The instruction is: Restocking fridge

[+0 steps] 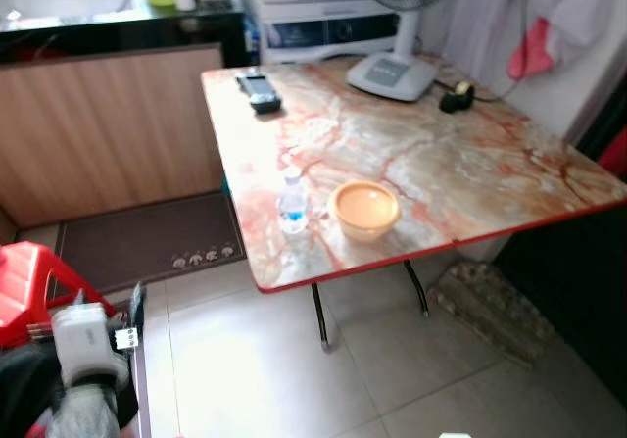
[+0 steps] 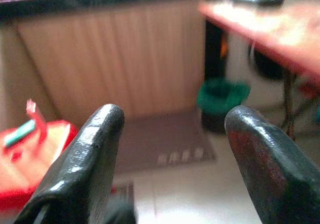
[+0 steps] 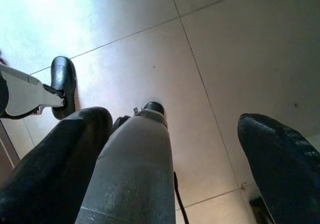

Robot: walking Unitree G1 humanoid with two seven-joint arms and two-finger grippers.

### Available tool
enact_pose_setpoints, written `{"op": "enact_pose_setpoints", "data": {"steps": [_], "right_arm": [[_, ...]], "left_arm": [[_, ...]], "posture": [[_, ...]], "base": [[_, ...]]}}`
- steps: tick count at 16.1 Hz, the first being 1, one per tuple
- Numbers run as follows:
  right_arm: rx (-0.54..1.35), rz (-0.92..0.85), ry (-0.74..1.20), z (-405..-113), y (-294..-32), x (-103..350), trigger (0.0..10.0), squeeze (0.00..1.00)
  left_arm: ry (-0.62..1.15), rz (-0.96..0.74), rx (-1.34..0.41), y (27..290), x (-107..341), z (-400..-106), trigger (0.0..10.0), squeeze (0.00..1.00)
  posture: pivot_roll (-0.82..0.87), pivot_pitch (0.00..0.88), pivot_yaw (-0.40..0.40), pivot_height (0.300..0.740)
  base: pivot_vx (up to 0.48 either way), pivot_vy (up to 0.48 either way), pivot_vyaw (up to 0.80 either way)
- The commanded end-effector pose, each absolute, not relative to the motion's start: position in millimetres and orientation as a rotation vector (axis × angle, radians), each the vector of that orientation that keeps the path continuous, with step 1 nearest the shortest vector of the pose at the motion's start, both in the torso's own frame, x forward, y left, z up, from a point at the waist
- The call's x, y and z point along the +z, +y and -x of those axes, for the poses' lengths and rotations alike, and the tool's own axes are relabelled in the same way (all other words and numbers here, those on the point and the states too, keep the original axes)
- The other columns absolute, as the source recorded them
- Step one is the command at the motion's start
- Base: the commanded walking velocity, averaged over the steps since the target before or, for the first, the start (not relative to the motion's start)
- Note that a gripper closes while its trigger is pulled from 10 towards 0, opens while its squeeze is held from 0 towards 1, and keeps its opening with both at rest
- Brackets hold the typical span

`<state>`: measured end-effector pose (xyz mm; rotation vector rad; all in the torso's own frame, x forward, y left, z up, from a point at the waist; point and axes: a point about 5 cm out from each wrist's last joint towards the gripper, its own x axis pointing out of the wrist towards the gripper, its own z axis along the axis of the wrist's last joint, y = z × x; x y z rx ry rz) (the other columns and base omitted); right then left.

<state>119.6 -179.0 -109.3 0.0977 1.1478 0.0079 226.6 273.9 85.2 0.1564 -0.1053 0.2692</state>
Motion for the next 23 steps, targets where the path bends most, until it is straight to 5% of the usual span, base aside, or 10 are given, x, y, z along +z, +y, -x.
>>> {"op": "enact_pose_setpoints", "data": {"steps": [1, 8, 12, 23], "right_arm": [[0.002, -0.098, 1.148, -117, -180, -110, 10.0, 0.0], [-0.15, -0.15, 1.107, -109, -207, -108, 10.0, 0.0], [-0.167, -0.132, 1.102, -108, -214, -107, 10.0, 0.0], [-0.236, -0.216, 1.074, -105, -207, -109, 10.0, 0.0]], "left_arm": [[-0.151, -0.135, 0.226, 266, 102, -236, 10.0, 0.0], [-0.238, -0.133, -0.126, 163, 142, -260, 10.0, 0.0], [-0.264, -0.148, -0.051, 172, 159, -253, 10.0, 0.0], [-0.3, -0.158, -0.109, 168, 187, -260, 10.0, 0.0]], "posture": [[0.26, 0.0, -0.09, 0.74], [0.16, 0.0, -0.069, 0.74], [0.17, 0.06, -0.084, 0.74], [0.16, 0.034, -0.045, 0.74]], "base": [[0.0, 0.0, 0.0], [0.0, 0.0, 0.0], [0.062, 0.0, 0.0], [0.289, 0.0, 0.0]]}}
